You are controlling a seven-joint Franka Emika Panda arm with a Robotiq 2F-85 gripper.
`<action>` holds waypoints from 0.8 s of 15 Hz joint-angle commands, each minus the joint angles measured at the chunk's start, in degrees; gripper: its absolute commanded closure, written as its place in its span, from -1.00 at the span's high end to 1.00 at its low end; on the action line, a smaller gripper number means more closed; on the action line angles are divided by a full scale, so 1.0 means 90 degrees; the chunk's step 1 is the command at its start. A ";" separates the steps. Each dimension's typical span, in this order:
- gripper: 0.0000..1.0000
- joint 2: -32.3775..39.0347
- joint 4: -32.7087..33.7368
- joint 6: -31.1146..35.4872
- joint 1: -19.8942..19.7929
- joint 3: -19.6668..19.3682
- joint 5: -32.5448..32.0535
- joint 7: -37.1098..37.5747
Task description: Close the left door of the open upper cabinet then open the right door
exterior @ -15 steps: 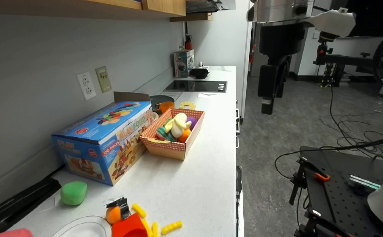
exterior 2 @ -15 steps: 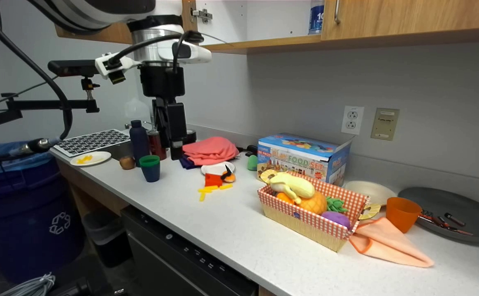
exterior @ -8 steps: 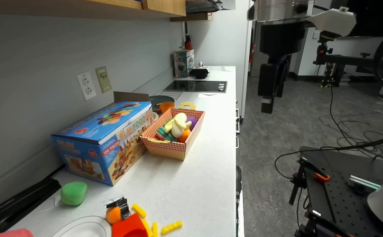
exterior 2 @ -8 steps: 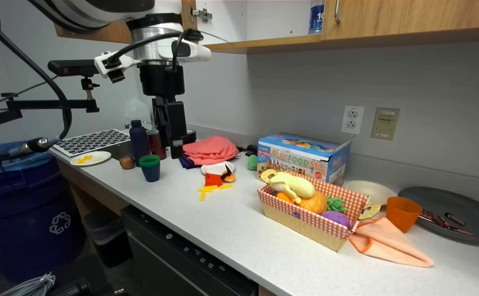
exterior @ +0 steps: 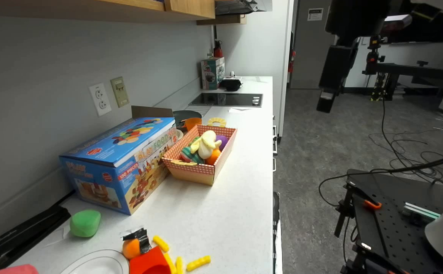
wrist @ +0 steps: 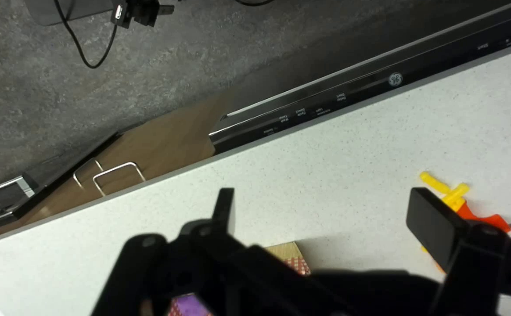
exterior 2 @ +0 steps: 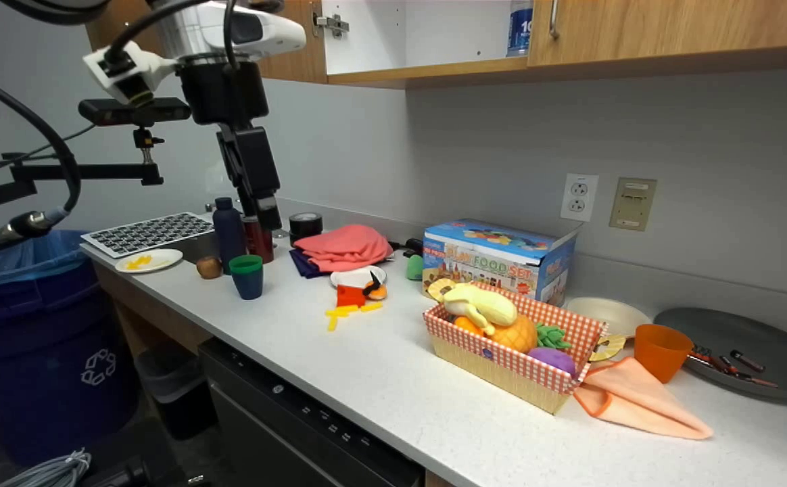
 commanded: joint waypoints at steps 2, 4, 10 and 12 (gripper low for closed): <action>1.00 -0.1015 -0.0425 -0.0154 0.0122 0.0051 -0.0024 -0.0127; 1.00 -0.0594 -0.0206 -0.0066 0.0001 0.0070 0.0018 -0.0041; 1.00 -0.0653 -0.0308 0.0026 0.0043 0.0075 -0.0035 -0.0115; 1.00 -0.1032 -0.0387 -0.0054 0.0125 0.0158 -0.0041 -0.0083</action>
